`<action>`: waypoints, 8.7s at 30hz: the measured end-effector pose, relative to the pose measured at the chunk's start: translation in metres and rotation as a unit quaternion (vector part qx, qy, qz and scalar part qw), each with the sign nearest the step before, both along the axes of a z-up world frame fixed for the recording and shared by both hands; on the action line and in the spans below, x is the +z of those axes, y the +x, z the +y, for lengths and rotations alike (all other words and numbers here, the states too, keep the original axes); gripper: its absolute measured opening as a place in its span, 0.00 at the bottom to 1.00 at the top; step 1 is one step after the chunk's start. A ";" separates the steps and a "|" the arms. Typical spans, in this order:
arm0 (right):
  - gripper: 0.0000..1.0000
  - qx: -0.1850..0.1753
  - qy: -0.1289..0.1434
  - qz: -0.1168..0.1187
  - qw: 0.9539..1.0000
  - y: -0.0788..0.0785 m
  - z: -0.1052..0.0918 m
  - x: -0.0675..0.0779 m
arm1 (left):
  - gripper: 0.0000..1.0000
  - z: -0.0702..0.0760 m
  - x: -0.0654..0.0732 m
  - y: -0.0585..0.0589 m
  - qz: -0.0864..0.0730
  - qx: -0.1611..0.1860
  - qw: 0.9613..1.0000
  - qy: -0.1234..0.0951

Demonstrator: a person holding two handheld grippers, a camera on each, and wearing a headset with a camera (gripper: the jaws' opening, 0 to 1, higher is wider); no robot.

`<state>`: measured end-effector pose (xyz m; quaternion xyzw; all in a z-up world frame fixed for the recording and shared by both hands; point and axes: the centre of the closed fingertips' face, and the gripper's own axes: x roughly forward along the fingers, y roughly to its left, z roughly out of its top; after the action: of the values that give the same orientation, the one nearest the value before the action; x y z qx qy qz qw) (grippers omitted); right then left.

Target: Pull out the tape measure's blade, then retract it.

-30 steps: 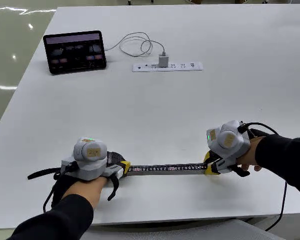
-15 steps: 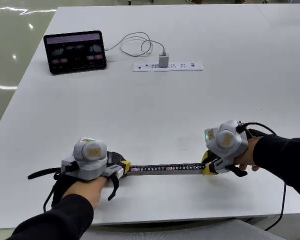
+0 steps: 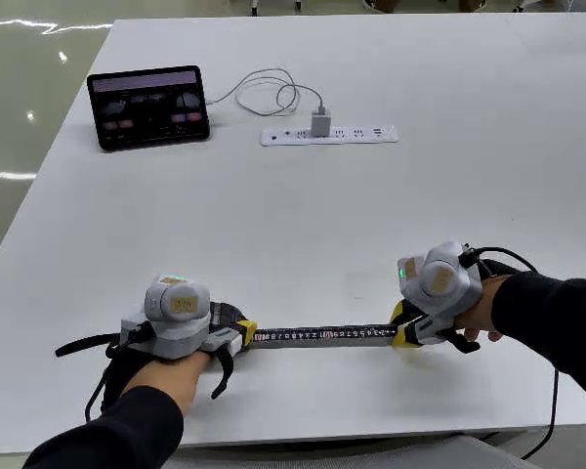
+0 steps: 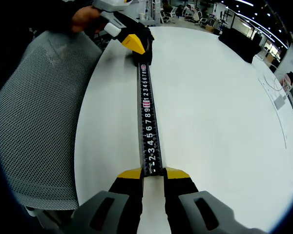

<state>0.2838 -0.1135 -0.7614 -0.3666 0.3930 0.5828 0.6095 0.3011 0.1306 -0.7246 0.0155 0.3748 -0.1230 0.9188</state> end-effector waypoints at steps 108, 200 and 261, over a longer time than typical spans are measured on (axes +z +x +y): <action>0.11 -0.001 0.050 -0.003 0.999 -0.001 0.059 0.001 | 0.59 0.000 0.000 0.000 -0.001 0.002 1.000 -0.004; 0.11 -0.011 0.064 -0.005 0.998 0.002 0.103 0.000 | 0.59 0.000 0.001 0.001 0.001 0.007 1.000 -0.013; 0.11 -0.020 0.083 0.004 0.996 0.000 0.137 0.001 | 0.59 0.000 0.001 0.000 0.001 0.001 1.000 -0.010</action>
<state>0.2837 0.0235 -0.7607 -0.3046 0.3524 0.6027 0.6479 0.3015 0.1303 -0.7239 0.0065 0.3741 -0.1260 0.9188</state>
